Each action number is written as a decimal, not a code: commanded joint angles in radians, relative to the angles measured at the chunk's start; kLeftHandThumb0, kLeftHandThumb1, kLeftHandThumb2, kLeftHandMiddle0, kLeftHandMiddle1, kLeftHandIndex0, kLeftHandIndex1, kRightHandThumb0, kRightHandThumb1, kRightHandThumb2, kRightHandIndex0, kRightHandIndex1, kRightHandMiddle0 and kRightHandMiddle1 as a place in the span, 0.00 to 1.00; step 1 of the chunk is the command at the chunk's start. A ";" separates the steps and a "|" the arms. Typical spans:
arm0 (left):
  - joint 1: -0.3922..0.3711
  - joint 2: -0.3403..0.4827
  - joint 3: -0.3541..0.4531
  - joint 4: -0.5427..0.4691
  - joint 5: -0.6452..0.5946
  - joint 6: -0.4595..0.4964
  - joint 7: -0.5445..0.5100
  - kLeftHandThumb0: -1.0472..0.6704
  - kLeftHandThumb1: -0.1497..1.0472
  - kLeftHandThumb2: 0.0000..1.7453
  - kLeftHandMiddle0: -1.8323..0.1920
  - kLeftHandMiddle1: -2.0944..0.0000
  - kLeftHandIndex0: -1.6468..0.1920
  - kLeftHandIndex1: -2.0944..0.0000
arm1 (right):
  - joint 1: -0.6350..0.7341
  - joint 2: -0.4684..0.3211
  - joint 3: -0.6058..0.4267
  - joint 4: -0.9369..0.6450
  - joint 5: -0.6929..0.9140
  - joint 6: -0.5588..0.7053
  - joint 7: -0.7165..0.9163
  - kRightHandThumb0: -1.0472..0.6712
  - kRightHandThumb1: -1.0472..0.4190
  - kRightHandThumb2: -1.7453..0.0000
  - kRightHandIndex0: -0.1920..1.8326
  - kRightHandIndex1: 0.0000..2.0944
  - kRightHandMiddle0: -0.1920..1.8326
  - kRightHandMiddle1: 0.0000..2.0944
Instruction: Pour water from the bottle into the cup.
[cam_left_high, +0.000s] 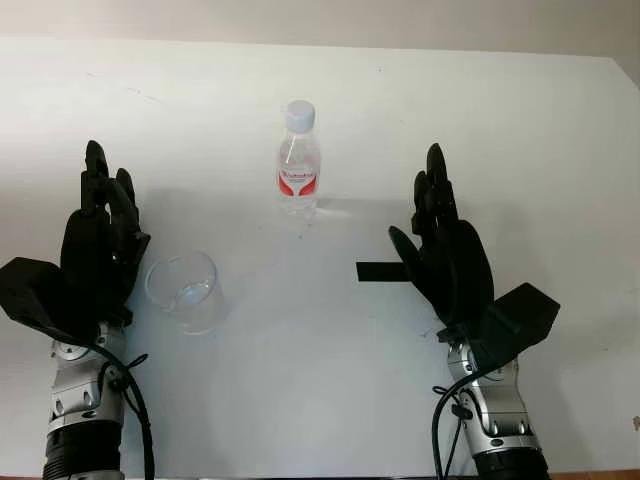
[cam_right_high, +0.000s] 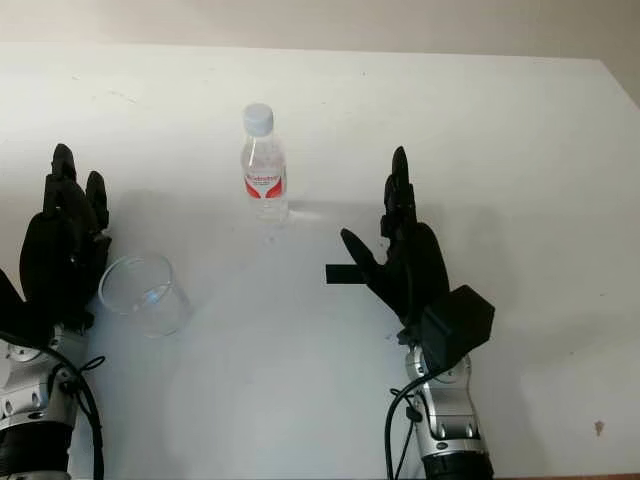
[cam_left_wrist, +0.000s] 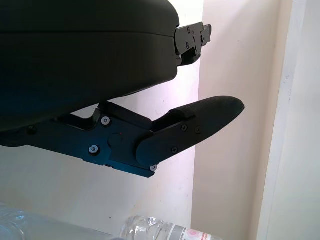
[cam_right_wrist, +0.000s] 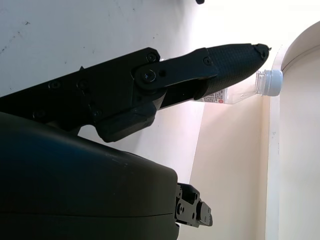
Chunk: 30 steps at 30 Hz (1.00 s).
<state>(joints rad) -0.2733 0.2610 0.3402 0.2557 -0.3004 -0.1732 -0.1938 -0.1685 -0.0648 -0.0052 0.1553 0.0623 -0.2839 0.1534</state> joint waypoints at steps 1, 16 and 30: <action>0.012 -0.002 0.004 -0.013 -0.001 -0.005 0.001 0.20 1.00 0.46 0.97 0.97 1.00 0.99 | -0.003 0.001 0.001 -0.007 0.000 -0.002 0.001 0.07 0.00 0.89 0.00 0.00 0.00 0.00; 0.010 -0.006 0.006 -0.003 -0.011 -0.010 -0.006 0.21 1.00 0.46 0.98 0.97 1.00 1.00 | -0.169 -0.005 0.002 0.084 0.047 0.053 0.079 0.06 0.02 0.96 0.00 0.00 0.00 0.00; 0.014 0.002 0.006 -0.011 -0.001 -0.006 -0.005 0.20 1.00 0.46 0.98 0.98 1.00 1.00 | -0.641 0.051 -0.005 0.595 0.025 -0.005 0.112 0.02 0.04 0.97 0.00 0.00 0.00 0.00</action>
<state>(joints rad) -0.2693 0.2551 0.3410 0.2551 -0.3012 -0.1746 -0.1951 -0.7855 -0.0172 -0.0008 0.7177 0.0847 -0.2698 0.2640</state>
